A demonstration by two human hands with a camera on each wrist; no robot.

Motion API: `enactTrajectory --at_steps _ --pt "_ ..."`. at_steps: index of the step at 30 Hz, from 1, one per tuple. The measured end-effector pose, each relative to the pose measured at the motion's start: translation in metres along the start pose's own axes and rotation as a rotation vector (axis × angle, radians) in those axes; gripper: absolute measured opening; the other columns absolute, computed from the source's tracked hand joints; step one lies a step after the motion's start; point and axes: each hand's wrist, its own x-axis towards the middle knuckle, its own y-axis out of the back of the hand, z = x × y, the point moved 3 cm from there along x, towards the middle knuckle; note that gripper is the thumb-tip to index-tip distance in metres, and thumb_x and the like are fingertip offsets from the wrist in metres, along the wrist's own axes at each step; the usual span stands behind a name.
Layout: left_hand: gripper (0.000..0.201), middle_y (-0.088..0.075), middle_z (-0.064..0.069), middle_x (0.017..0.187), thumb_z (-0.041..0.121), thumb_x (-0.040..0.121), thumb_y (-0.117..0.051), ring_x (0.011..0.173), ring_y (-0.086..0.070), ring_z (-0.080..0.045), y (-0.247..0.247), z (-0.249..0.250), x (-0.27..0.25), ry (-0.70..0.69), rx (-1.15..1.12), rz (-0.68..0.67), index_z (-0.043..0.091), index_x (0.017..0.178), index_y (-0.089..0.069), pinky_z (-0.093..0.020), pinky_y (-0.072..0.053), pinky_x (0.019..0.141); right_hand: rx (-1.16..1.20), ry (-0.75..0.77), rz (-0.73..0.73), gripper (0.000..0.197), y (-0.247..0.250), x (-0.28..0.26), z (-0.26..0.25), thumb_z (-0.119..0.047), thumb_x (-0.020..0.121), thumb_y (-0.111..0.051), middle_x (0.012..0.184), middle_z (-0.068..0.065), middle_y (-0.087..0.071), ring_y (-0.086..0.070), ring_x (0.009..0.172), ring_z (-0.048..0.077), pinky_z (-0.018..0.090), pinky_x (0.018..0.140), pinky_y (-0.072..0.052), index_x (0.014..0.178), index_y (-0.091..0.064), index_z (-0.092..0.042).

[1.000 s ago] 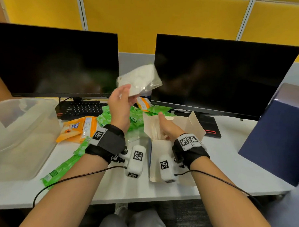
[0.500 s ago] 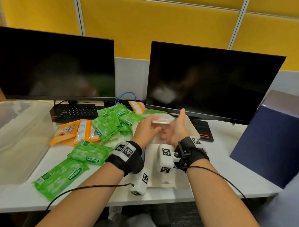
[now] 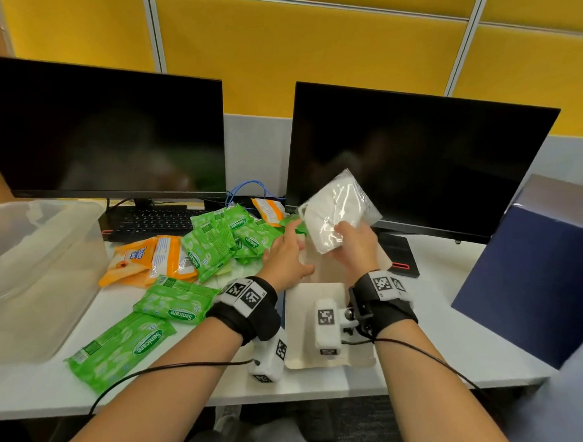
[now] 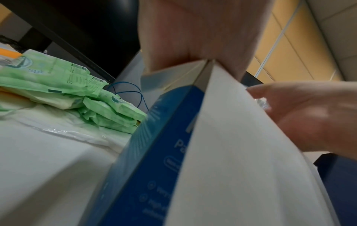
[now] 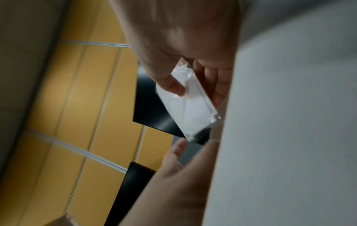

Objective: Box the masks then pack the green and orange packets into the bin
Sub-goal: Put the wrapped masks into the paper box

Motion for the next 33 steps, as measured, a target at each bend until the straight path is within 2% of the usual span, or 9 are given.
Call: enactTrajectory --at_steps 5,7,11,14,17,19,22,25,33 --pt "0.076 -0.05 -0.004 0.128 0.02 0.078 -0.071 0.126 -0.037 -0.025 -0.003 0.002 0.004 -0.004 0.073 -0.026 0.016 0.142 -0.03 -0.045 -0.033 0.106 -0.666 0.252 -0.048 0.009 0.019 -0.02 -0.041 -0.026 0.082 -0.06 0.083 -0.001 -0.058 -0.058 0.084 0.02 0.027 0.063 -0.045 0.089 -0.061 -0.02" --pt "0.076 -0.05 -0.006 0.127 0.02 0.077 -0.071 0.126 -0.038 -0.026 -0.004 0.001 0.006 0.006 0.06 -0.009 0.015 0.141 -0.031 -0.045 -0.034 0.105 -0.882 0.261 -0.053 0.01 0.019 -0.026 -0.045 -0.026 0.08 -0.059 0.081 -0.001 -0.058 -0.059 0.082 0.022 0.028 0.066 -0.045 0.089 -0.062 -0.023" --pt "0.078 -0.046 -0.008 0.132 0.021 0.078 -0.071 0.129 -0.034 -0.028 -0.005 -0.002 0.007 0.037 0.079 -0.017 0.013 0.143 -0.028 -0.044 -0.032 0.108 -1.239 0.232 -0.019 0.034 0.011 -0.033 -0.039 -0.017 0.086 -0.054 0.112 0.008 -0.061 -0.06 0.102 0.028 0.037 0.082 -0.047 0.12 -0.057 -0.017" --pt "0.085 -0.044 -0.008 0.137 0.021 0.079 -0.071 0.133 -0.031 -0.026 -0.004 -0.002 0.008 0.052 0.074 -0.026 0.015 0.147 -0.021 -0.045 -0.03 0.111 -1.397 0.164 -0.159 0.04 0.002 -0.033 -0.029 -0.013 0.091 -0.048 0.129 0.011 -0.053 -0.055 0.114 0.029 0.04 0.092 -0.045 0.131 -0.047 -0.016" --pt "0.082 -0.042 -0.007 0.139 0.022 0.08 -0.07 0.133 -0.031 -0.026 -0.005 -0.003 0.008 0.048 0.101 -0.036 0.014 0.147 -0.022 -0.045 -0.03 0.111 -1.578 0.105 -0.26 0.037 0.0 -0.035 -0.028 -0.011 0.094 -0.044 0.124 0.009 -0.057 -0.056 0.113 0.027 0.039 0.094 -0.044 0.13 -0.05 -0.012" --pt "0.078 -0.043 -0.006 0.138 0.022 0.081 -0.069 0.132 -0.031 -0.026 -0.005 -0.002 0.006 0.035 0.125 -0.031 0.013 0.145 -0.025 -0.044 -0.031 0.11 -1.583 0.189 -0.174 0.031 0.002 -0.037 -0.035 -0.01 0.095 -0.042 0.119 0.01 -0.059 -0.058 0.109 0.028 0.037 0.087 -0.045 0.124 -0.053 -0.01" --pt "0.075 -0.043 -0.006 0.138 0.024 0.081 -0.069 0.131 -0.032 -0.026 -0.005 0.001 0.006 0.018 0.15 -0.022 0.012 0.144 -0.029 -0.044 -0.032 0.109 -1.301 0.436 0.016 0.025 0.002 -0.037 -0.049 -0.008 0.093 -0.049 0.107 0.011 -0.062 -0.061 0.095 0.028 0.035 0.077 -0.048 0.118 -0.051 -0.013" --pt "0.072 -0.045 -0.006 0.136 0.024 0.081 -0.069 0.13 -0.033 -0.027 -0.004 0.002 0.005 0.003 0.153 -0.015 0.012 0.142 -0.032 -0.044 -0.032 0.108 -1.03 0.534 0.011 0.025 -0.001 -0.036 -0.055 -0.018 0.092 -0.059 0.103 0.007 -0.063 -0.061 0.092 0.024 0.032 0.077 -0.048 0.116 -0.053 -0.017" --pt "0.071 -0.045 -0.006 0.136 0.024 0.082 -0.067 0.131 -0.032 -0.025 -0.005 0.003 0.005 0.017 0.153 -0.012 0.011 0.142 -0.031 -0.042 -0.032 0.109 -1.492 0.644 -0.164 0.02 -0.018 -0.039 -0.068 -0.015 0.097 -0.048 0.09 0.006 -0.057 -0.057 0.084 0.025 0.033 0.065 -0.041 0.117 -0.047 -0.015"
